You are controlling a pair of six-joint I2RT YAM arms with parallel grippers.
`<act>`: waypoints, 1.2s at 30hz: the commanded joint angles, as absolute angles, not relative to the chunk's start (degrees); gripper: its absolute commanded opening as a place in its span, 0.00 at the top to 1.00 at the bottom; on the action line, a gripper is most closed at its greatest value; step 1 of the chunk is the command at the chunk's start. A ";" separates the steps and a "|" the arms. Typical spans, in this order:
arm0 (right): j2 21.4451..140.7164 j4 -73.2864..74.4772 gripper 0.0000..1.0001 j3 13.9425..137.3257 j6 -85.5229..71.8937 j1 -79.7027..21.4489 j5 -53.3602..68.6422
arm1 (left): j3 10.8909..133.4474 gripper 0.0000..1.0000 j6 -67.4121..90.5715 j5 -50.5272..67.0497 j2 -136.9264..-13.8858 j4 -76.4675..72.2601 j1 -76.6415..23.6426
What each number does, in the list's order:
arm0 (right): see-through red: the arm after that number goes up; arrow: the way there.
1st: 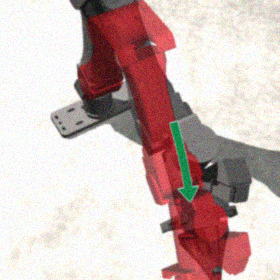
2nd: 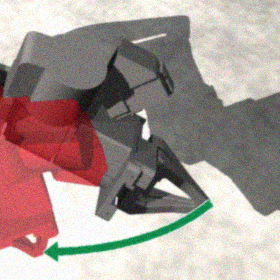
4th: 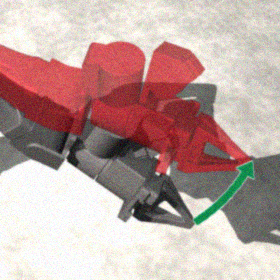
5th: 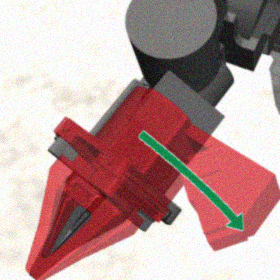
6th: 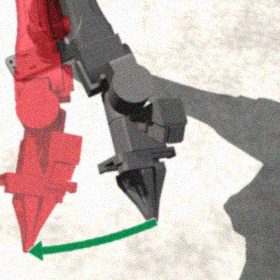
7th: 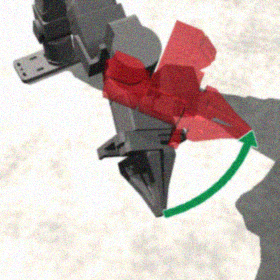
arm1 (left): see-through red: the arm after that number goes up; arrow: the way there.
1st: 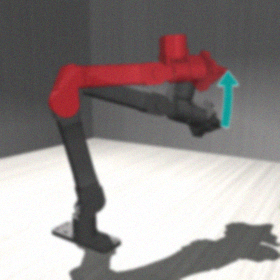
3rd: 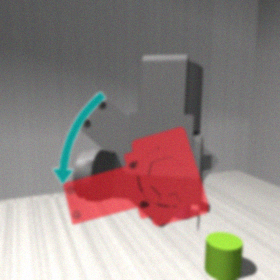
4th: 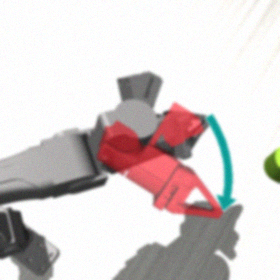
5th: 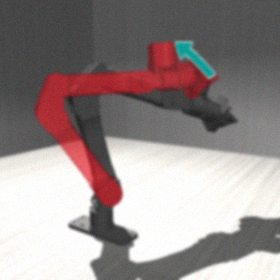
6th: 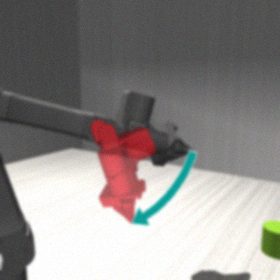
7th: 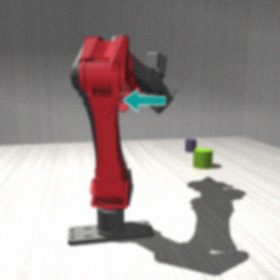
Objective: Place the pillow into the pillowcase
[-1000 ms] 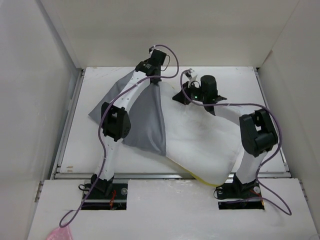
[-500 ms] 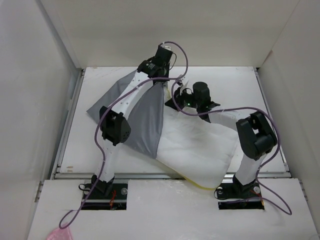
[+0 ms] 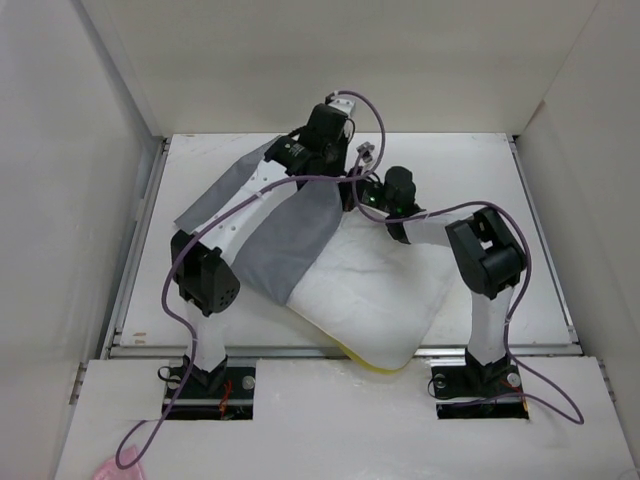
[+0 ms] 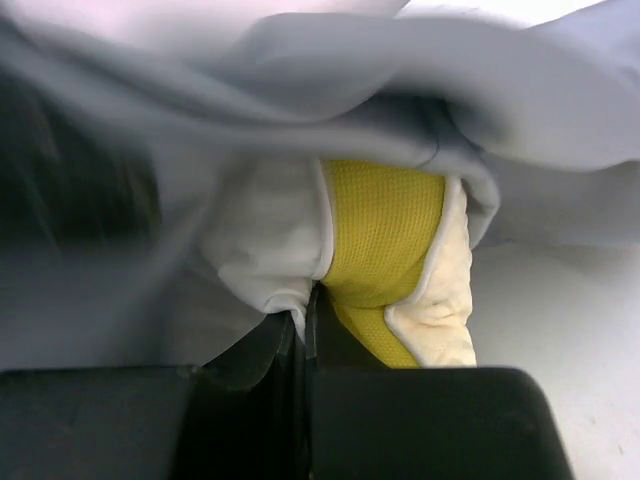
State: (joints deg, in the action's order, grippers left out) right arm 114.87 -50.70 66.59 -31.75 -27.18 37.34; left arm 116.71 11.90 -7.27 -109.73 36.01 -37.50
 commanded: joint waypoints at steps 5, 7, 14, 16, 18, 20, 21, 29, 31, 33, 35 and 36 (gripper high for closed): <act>112.15 -60.58 0.75 64.24 -39.91 -24.70 36.30 | 116.01 0.10 15.56 -4.66 -108.46 32.08 -39.55; 112.15 -53.29 0.55 64.25 -37.63 -24.00 36.30 | 116.02 0.00 16.17 -5.88 -107.33 32.08 -39.55; 102.95 -38.26 0.21 56.69 -30.18 -20.13 29.45 | 112.69 0.00 17.58 -15.73 -101.79 34.10 -39.55; 99.86 -29.33 0.21 56.69 -26.13 -20.13 26.03 | 109.08 0.00 17.58 -16.25 -101.17 33.41 -39.55; 95.20 -24.98 0.20 55.55 -22.07 -20.13 24.00 | 108.28 0.00 17.58 -17.31 -102.29 33.40 -39.55; 92.20 -21.54 0.18 52.74 -20.39 -20.13 22.42 | 108.54 0.00 17.06 -18.80 -104.40 33.40 -39.55; 89.93 -21.01 0.16 51.69 -19.26 -20.13 22.41 | 109.33 0.00 17.05 -19.33 -107.46 33.40 -39.55; 91.31 -17.58 0.11 51.23 -12.84 -20.13 24.16 | 131.11 0.00 15.04 -31.19 -128.31 40.78 -37.36; 93.33 -17.58 0.10 52.82 -10.82 -20.13 24.87 | 132.88 0.02 15.03 -29.20 -130.51 40.25 -35.87; 94.48 -17.58 0.10 54.66 -8.63 -20.13 25.57 | 132.89 0.05 14.33 -27.43 -131.74 38.69 -34.72; 96.23 -17.58 0.08 55.81 -6.43 -20.13 26.27 | 131.92 0.17 13.80 -26.81 -131.75 38.14 -33.93; 96.94 -17.58 0.08 55.81 -5.46 -20.13 28.37 | 131.23 0.23 13.10 -26.20 -131.75 37.54 -33.93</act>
